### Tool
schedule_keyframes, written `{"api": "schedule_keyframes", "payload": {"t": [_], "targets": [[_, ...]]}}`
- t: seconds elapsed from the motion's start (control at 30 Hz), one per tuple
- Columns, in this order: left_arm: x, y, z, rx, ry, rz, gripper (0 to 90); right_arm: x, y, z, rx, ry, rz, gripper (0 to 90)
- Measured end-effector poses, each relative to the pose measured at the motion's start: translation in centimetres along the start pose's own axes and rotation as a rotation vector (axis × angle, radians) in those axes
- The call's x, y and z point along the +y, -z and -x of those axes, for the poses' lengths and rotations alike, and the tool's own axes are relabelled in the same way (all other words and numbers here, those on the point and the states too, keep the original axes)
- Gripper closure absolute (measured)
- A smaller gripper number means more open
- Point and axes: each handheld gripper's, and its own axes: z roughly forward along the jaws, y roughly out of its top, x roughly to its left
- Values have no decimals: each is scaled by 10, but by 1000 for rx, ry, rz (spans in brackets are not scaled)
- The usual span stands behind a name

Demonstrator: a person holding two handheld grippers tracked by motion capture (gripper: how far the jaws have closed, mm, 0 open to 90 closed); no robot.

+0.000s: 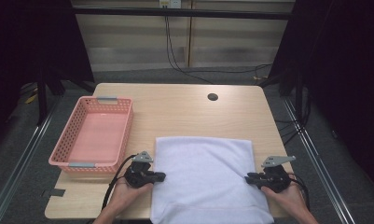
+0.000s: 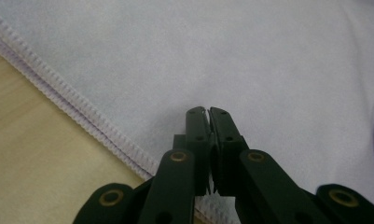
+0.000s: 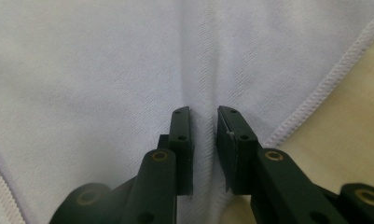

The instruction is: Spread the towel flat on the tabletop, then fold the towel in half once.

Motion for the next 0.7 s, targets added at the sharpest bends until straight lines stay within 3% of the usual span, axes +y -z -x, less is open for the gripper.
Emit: {"api": "schedule_keyframes", "payload": {"t": [0.1, 0.2, 0.27, 0.37, 0.4, 0.5, 0.53, 0.6, 0.63, 0.7], "targets": [[-5, 2, 8, -2, -3, -2, 870, -6, 6, -6, 21, 5, -22, 763], [-12, 5, 13, -22, 25, 3, 869, -8, 9, -11, 26, 16, -37, 762], [-16, 8, 18, -25, 24, -8, 869, -12, 12, -14, 45, 1, -45, 762], [-19, 12, 24, -34, 8, -27, 857, -15, 15, -19, 49, 14, -53, 762], [-17, 12, 24, -56, -14, -38, 827, -15, 16, -22, 58, 26, -64, 748], [-11, 12, 23, -28, -38, -16, 754, -14, 15, -19, 66, 10, -48, 712], [-2, 11, 17, -45, -31, 13, 742, -11, 15, -15, 39, 6, -29, 707], [3, 11, 14, -22, -25, 31, 714, -8, 17, -12, 25, -1, -16, 707], [9, 11, 10, 6, -22, 45, 714, -4, 19, -8, 12, -7, 4, 706], [18, 10, 0, 18, -6, 71, 691, 7, 21, 4, -9, -30, 58, 682]]}}
